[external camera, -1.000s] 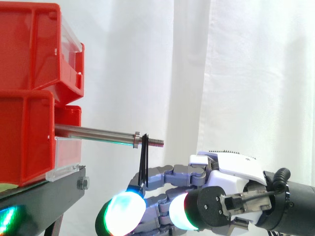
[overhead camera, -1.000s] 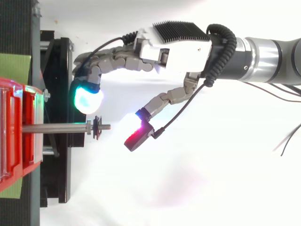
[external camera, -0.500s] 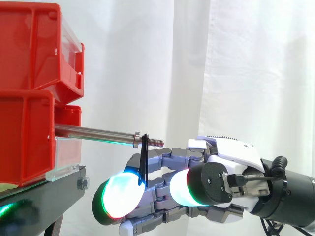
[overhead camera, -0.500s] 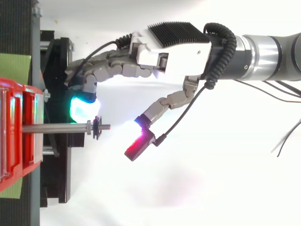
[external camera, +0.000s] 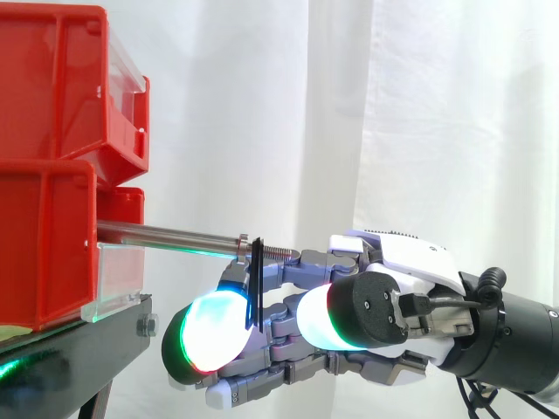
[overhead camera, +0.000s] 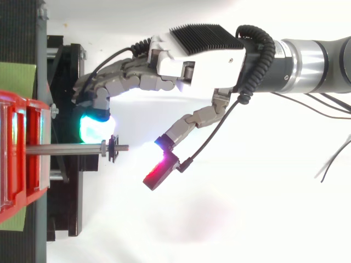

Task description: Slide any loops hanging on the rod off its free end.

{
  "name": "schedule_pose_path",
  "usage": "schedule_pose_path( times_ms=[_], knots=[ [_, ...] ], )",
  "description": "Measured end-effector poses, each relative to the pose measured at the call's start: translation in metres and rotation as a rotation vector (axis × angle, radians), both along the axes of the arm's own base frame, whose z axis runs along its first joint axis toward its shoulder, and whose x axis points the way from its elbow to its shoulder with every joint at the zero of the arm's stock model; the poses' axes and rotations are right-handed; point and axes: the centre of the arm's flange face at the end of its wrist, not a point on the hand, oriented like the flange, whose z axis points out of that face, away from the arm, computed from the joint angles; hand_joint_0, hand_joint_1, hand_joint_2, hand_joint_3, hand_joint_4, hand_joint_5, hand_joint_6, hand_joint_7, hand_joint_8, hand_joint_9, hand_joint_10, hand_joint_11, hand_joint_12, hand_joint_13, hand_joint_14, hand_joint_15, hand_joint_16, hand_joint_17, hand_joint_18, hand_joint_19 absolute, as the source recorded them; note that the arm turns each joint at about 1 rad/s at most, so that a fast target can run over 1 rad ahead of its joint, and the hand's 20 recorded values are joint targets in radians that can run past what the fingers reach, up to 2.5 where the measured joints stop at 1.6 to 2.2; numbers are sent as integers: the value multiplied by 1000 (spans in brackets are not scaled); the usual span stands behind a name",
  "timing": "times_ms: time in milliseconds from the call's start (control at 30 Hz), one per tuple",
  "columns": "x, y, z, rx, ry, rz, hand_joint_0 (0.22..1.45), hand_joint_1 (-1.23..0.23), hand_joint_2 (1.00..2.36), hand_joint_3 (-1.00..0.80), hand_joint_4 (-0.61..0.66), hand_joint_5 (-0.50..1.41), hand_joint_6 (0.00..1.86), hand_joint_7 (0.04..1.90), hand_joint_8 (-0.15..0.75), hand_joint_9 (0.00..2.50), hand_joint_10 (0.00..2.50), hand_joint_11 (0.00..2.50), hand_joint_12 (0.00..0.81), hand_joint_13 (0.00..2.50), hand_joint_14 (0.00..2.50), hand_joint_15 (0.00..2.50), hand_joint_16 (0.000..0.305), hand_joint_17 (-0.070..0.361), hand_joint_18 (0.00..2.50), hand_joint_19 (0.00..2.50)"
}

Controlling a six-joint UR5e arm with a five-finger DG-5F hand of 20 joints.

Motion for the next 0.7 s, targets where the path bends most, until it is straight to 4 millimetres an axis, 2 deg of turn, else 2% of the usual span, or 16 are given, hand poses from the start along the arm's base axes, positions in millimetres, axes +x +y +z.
schedule_pose_path(
  times_ms=[400,700],
  knots=[
    [3,0,6,0,-15,1,580,-716,1004,-461,328,-182,504,1146,333,511,0,58,342,552,0,0,46,103,586,0],
    [3,0,6,0,-12,1,584,-709,1004,-455,301,-164,503,1351,335,519,0,56,343,562,0,0,46,104,592,0]
  ],
)
